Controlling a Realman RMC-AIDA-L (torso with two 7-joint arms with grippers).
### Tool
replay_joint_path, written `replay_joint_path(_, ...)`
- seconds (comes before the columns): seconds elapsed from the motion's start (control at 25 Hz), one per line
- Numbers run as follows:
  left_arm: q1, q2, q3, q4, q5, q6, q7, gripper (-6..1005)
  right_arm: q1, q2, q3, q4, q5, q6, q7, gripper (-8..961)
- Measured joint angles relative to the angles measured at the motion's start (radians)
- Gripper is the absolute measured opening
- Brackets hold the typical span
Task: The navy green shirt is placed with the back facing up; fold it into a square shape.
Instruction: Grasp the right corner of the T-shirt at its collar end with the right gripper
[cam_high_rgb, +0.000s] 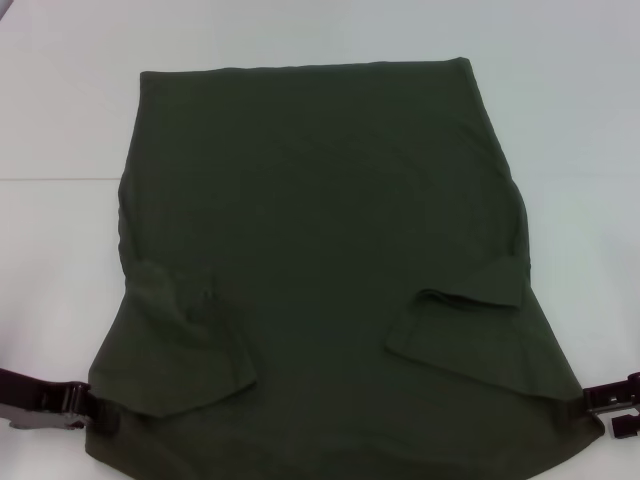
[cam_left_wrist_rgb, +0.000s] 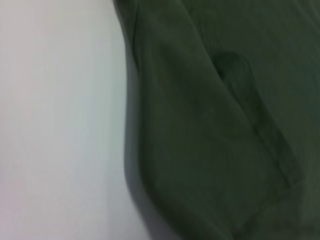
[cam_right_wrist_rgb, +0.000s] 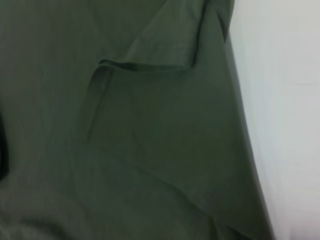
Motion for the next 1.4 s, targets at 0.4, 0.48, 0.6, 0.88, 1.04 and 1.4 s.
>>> replay_joint_path(0.4,-0.002,0.000,0.000,0.000,0.000,0.000,0.001,29,0.007,0.008,-0.013,0.002,0.000,0.001,0.000,884)
replay_joint_path(0.48,-0.002,0.000,0.000,0.000,0.000,0.000,0.001,29,0.006,0.006,-0.013,0.002,0.001,0.001,0.000,884)
replay_joint_path(0.6,-0.002,0.000,0.000,0.000,0.000,0.000,0.001,29,0.003,0.002,-0.013,0.000,0.001,-0.002,0.000,885)
replay_joint_path(0.88,-0.005,0.000,0.000,0.000,0.000,0.000,0.002,29,0.002,0.003,-0.026,-0.008,0.001,0.002,-0.004,885)
replay_joint_path(1.04,-0.005,0.000,0.000,0.000,0.000,-0.003,0.003,29,0.005,0.004,-0.027,-0.009,0.000,0.006,-0.004,884)
replay_joint_path(1.4,-0.005,0.000,0.000,0.000,0.000,-0.005,0.003,30,0.006,0.007,-0.036,-0.009,0.000,0.015,-0.005,885)
